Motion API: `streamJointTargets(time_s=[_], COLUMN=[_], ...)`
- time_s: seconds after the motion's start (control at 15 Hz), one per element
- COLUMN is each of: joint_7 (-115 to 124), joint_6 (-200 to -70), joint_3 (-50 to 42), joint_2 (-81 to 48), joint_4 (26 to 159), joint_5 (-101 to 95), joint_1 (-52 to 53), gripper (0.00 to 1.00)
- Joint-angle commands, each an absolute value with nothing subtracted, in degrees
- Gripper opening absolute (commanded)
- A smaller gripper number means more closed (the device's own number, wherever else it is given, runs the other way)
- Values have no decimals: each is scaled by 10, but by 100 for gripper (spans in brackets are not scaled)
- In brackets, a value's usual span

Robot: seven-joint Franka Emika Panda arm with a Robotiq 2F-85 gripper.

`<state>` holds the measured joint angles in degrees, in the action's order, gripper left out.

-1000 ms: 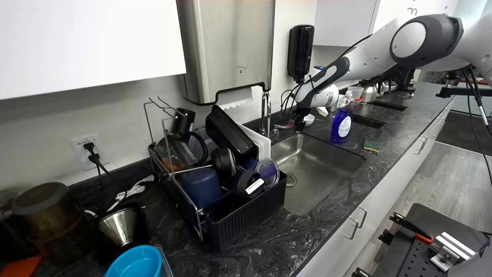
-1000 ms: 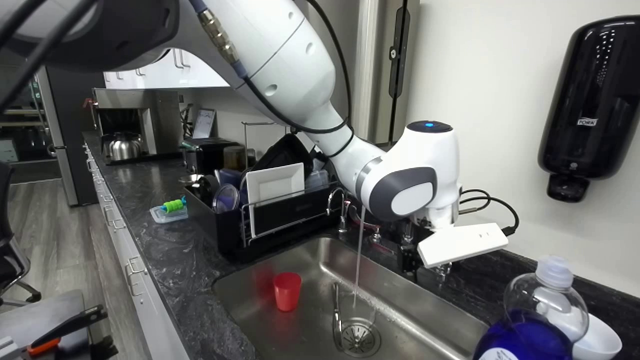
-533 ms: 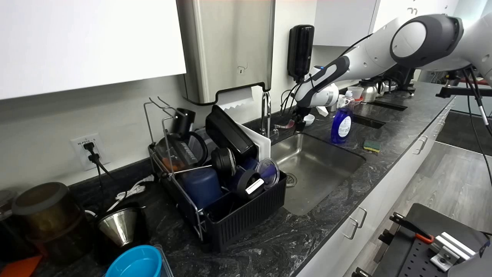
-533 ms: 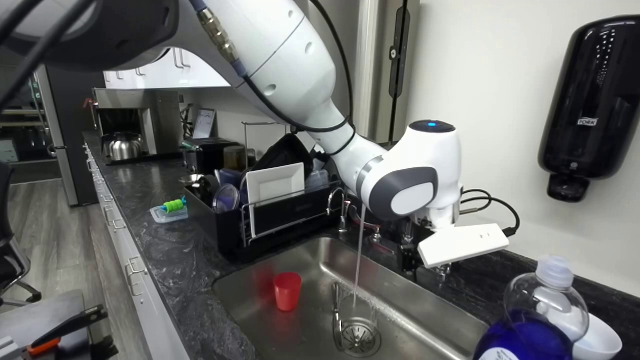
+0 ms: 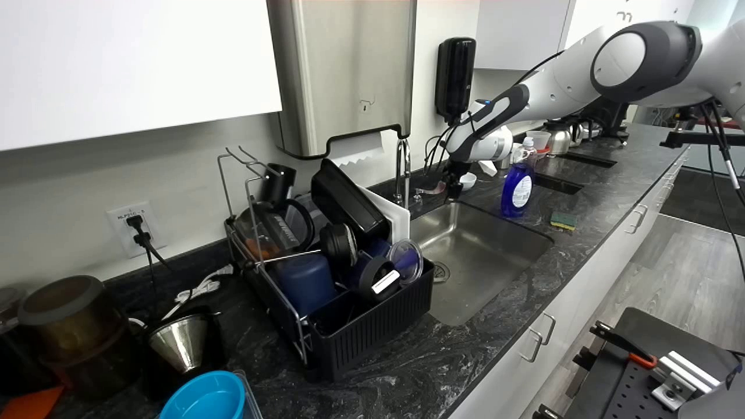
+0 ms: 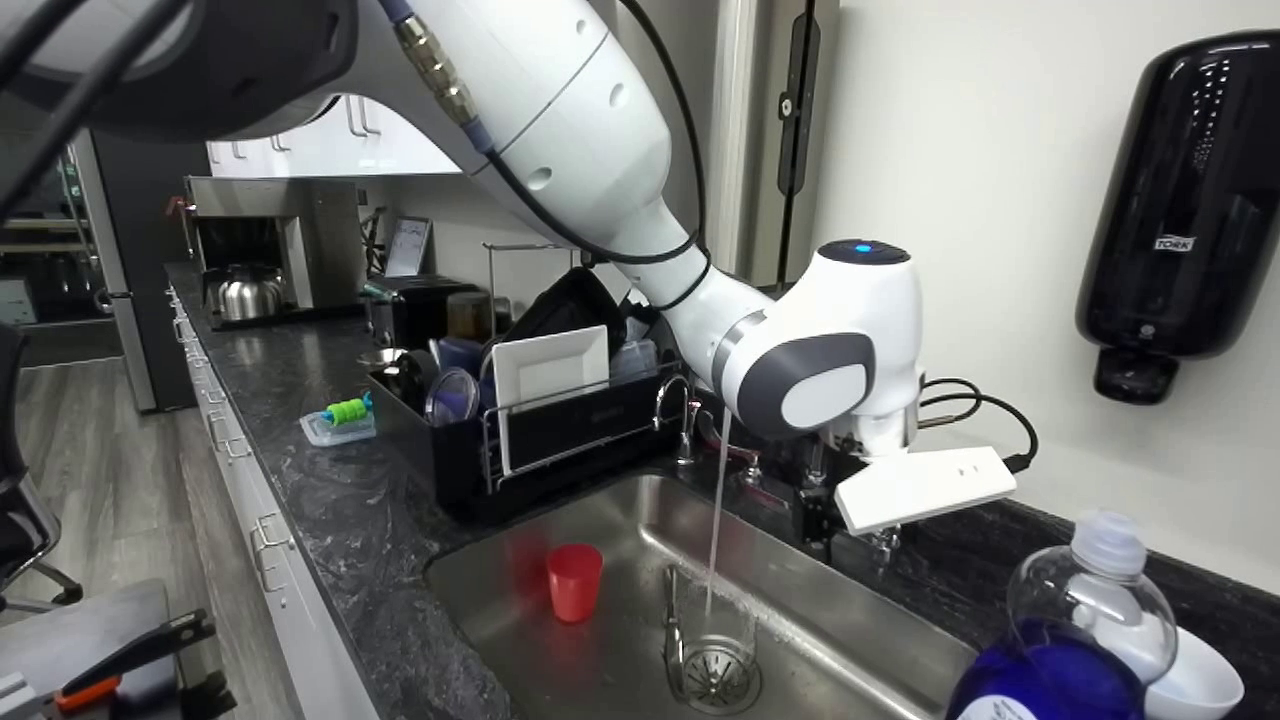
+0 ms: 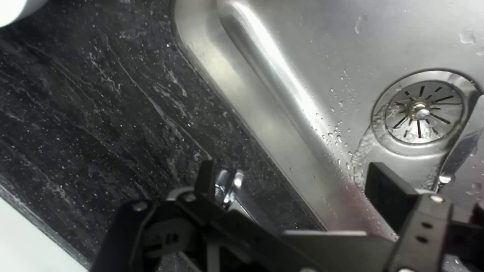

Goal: Put the butter knife in the sink then open and close the tap

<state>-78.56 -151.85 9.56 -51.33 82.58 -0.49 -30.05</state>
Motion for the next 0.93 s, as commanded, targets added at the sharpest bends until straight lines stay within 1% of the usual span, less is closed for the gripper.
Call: streamJointTargets(time_s=[0.0,0.87], joint_7=[-813,-817], joint_6=[-1495,-1488], joint_3=[98,99], joint_2=[-501,-499], joint_4=[837,840], joint_5=[12,14], joint_1=[-299,-295], gripper=[100,100])
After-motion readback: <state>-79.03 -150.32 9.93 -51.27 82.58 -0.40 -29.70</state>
